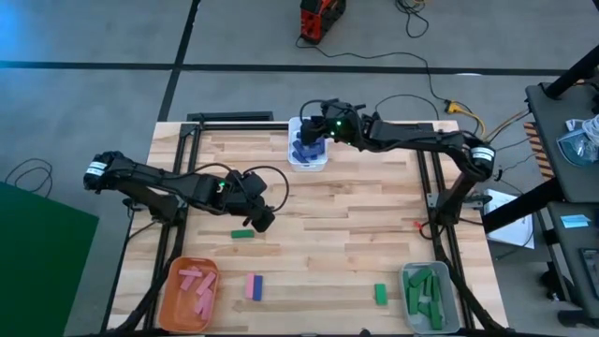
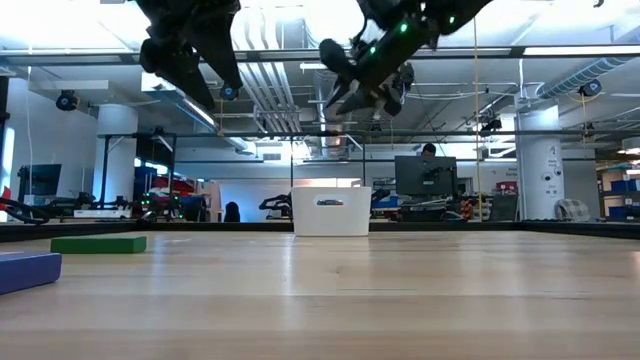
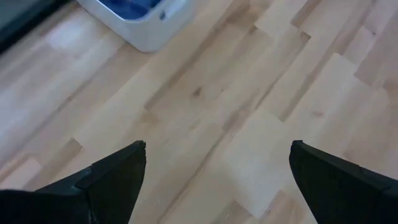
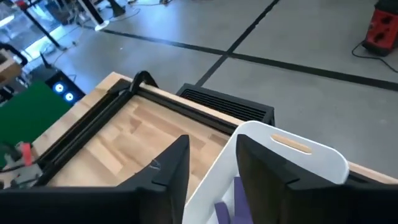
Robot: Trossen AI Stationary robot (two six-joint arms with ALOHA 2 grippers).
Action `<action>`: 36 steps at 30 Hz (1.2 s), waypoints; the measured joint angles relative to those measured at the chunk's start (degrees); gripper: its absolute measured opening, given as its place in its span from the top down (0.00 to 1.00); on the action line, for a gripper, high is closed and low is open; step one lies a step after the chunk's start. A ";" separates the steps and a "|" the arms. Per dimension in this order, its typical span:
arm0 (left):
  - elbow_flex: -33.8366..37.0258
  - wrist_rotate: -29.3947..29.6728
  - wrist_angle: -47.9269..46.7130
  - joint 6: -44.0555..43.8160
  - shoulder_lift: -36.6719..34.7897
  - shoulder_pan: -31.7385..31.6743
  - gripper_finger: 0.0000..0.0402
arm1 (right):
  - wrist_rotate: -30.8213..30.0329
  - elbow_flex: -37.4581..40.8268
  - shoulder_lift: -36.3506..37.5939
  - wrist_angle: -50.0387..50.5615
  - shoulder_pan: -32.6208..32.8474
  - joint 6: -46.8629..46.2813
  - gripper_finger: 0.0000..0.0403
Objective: Sort blocks
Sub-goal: Put the green block into the gray bin
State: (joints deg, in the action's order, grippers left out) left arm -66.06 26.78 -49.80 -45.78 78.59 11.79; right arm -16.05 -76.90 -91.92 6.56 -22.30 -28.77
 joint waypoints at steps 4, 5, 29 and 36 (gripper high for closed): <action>0.00 -2.90 0.00 -0.04 0.00 -0.01 0.09 | 0.02 -1.19 4.25 8.00 1.26 1.83 0.77; 0.00 -3.93 0.02 -0.15 0.00 -0.02 0.09 | 0.02 -1.26 5.56 10.20 1.70 1.87 0.78; -2.74 -17.35 0.08 -12.00 0.00 0.17 0.09 | 0.02 -1.36 27.89 40.16 16.38 -4.68 0.97; -5.70 -17.35 0.13 -10.35 0.00 0.16 0.09 | 3.23 -1.36 30.60 46.42 21.75 -8.04 0.97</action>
State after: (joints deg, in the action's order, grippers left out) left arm -71.76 9.43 -49.67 -56.13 78.59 11.94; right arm -12.82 -78.26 -61.33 52.97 -0.55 -36.81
